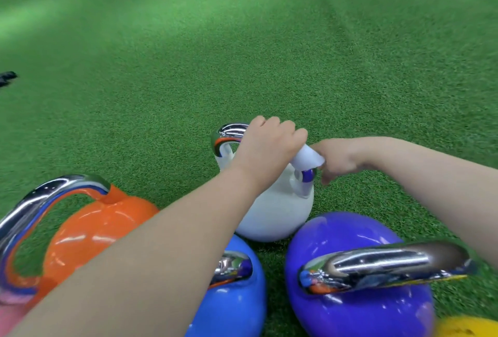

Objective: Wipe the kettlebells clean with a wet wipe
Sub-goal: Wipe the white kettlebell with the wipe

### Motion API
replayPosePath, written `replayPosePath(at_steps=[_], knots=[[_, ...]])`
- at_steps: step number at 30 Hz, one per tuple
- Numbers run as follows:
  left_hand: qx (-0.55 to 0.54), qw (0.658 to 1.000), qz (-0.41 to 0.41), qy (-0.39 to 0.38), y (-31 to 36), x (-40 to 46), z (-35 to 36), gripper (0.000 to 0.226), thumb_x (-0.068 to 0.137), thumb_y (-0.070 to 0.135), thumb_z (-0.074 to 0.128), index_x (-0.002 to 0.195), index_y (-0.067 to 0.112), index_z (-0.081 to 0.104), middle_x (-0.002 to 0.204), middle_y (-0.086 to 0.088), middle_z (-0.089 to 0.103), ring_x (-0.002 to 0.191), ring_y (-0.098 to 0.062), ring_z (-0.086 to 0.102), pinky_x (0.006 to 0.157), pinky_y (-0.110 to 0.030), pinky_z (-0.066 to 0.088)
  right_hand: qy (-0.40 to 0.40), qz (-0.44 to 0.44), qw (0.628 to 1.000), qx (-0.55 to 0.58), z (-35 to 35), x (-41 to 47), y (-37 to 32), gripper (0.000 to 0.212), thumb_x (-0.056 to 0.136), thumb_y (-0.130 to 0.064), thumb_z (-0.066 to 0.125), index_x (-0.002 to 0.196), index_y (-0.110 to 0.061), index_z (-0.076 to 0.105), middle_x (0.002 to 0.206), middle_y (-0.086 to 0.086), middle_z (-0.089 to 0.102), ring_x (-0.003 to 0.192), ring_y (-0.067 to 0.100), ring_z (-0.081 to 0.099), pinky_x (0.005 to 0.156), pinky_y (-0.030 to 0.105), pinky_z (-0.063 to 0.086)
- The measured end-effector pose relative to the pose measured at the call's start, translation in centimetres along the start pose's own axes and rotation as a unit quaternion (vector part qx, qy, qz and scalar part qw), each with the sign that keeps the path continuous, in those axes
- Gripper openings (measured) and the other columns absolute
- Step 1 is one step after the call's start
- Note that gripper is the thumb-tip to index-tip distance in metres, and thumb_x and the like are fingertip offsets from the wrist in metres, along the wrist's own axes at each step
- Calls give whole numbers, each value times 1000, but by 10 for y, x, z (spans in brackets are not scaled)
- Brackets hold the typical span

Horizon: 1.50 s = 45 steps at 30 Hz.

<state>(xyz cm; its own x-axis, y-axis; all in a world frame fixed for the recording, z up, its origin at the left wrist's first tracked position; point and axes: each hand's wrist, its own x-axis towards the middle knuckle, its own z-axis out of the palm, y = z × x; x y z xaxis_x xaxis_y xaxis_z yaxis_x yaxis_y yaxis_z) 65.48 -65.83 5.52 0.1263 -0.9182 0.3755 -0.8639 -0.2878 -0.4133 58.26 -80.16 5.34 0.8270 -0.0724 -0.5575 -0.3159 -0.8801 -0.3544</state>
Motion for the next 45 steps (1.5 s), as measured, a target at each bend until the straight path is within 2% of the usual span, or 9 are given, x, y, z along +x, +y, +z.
replayPosePath(at_steps=[12,15,20,23,27,34,38,40,45], knots=[[-167,964,-209,-2,-40,-33,12,25,57,-2,67,77,7,54,72,-11,56,63,-29,51,56,-29,28,266,-40,926,267,-13,0,-22,44,85,15,35,97,-19,60,103,-3,62,84,10,62,69,30,50],[-314,880,-356,-9,-44,-41,18,17,73,-2,58,82,10,51,80,-6,53,74,-22,44,59,-33,27,258,-63,919,290,-15,-3,-31,40,89,10,34,97,-18,61,98,-5,63,77,4,60,76,24,50],[-454,750,-480,-10,-48,-47,29,30,78,0,59,67,23,42,68,8,47,68,-14,41,57,-26,30,245,-66,914,315,-15,0,-40,32,95,0,35,99,-17,62,84,-3,64,59,1,54,52,10,42],[-530,663,-528,-22,-49,-53,38,18,81,0,59,87,17,57,84,-1,59,82,-18,51,69,-28,42,199,-47,921,332,-10,2,-39,27,98,-9,36,93,-17,62,56,-3,52,41,3,42,42,14,39],[-600,583,-541,-82,-51,-59,43,27,85,4,61,110,13,61,98,-4,59,90,-18,53,64,-23,44,141,-4,911,387,-4,11,-37,40,100,-32,35,72,-13,54,39,-7,40,44,11,38,53,25,35],[-655,452,-598,-94,-33,-65,53,20,87,9,62,106,13,60,94,-7,64,85,-21,61,63,-28,51,32,19,879,475,-2,26,-21,79,88,-68,18,113,-7,61,72,7,51,82,22,53,83,38,48],[-650,484,-586,-22,-31,-59,47,25,80,-6,63,100,9,64,104,-14,65,95,-28,61,82,-40,53,17,27,891,453,-3,25,-17,80,83,-73,16,113,-11,58,80,9,65,86,24,62,96,46,45],[-622,538,-569,-9,-33,-53,37,26,80,-3,65,102,9,64,92,-4,66,83,-17,61,68,-27,53,20,29,899,438,-5,18,-18,77,85,-71,15,112,-12,57,71,6,62,87,25,61,88,42,48],[-309,865,-377,-115,-40,-33,2,18,78,22,65,74,15,49,66,3,46,66,-23,47,54,-31,27,56,7,907,418,-16,-3,-27,65,91,-64,16,104,-17,59,109,12,63,102,26,58,85,36,47]])
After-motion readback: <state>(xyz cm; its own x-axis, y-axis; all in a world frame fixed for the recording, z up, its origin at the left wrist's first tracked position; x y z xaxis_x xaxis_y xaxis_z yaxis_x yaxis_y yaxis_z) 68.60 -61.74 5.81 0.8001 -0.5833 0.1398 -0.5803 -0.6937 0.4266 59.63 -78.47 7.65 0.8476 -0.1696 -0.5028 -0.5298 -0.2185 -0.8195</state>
